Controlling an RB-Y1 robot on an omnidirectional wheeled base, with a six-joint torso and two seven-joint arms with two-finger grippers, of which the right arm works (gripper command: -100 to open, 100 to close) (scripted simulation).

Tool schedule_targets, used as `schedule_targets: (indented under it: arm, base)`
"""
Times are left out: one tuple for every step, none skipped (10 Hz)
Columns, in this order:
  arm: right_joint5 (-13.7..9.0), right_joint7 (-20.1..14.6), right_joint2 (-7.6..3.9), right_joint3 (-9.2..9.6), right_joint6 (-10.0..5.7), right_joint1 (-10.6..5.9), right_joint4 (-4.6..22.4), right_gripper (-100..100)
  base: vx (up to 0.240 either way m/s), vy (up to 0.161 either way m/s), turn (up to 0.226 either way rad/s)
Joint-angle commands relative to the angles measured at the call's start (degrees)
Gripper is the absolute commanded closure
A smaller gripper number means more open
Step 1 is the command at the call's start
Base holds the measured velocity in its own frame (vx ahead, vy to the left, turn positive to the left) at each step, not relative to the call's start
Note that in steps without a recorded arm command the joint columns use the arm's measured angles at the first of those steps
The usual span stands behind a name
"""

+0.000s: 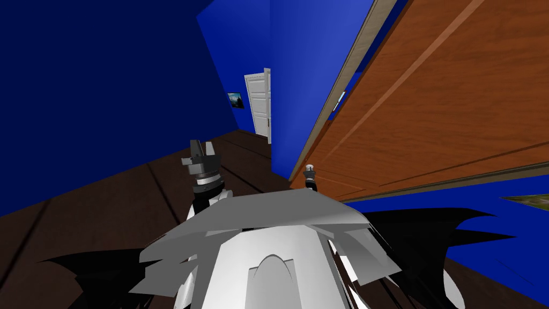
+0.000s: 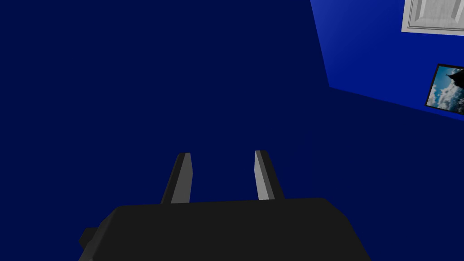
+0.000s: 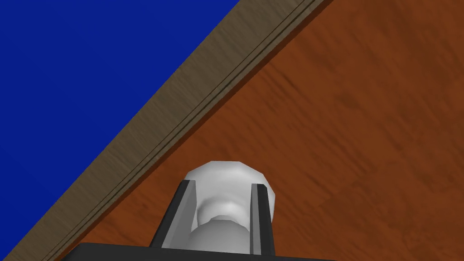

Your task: Pull the door open

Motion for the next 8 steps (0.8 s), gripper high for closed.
schedule_targets:
  arm:
    - [-1.14,-1.35,-0.06,-0.29,0.93,1.58,-0.66,100]
    - [-2.44,-3.59,-0.40,-0.13,0.85,1.57,-0.48,100]
    - [-3.74,-5.51,-0.74,0.03,0.77,1.56,-0.30,100]
    - [-3.74,-5.83,-0.74,0.03,0.77,1.56,-0.30,100]
    - [-3.74,-5.83,-0.74,0.03,0.77,1.56,-0.30,100]
    - [-3.74,-5.83,-0.74,0.03,0.77,1.56,-0.30,100]
    - [-5.03,-8.08,-1.08,0.19,0.69,1.55,-0.12,100]
    - [-6.33,-9.76,-1.43,0.36,0.61,1.54,0.06,100]
  base:
    - [-0.047,-0.008,0.069]
    - [-0.043,0.000,0.108]
    - [-0.056,-0.006,0.138]
    - [-0.053,-0.004,0.074]
    - [-0.028,0.005,-0.009]
    - [-0.004,0.003,-0.019]
    - [-0.027,0.002,0.111]
    - [-0.062,0.005,0.187]
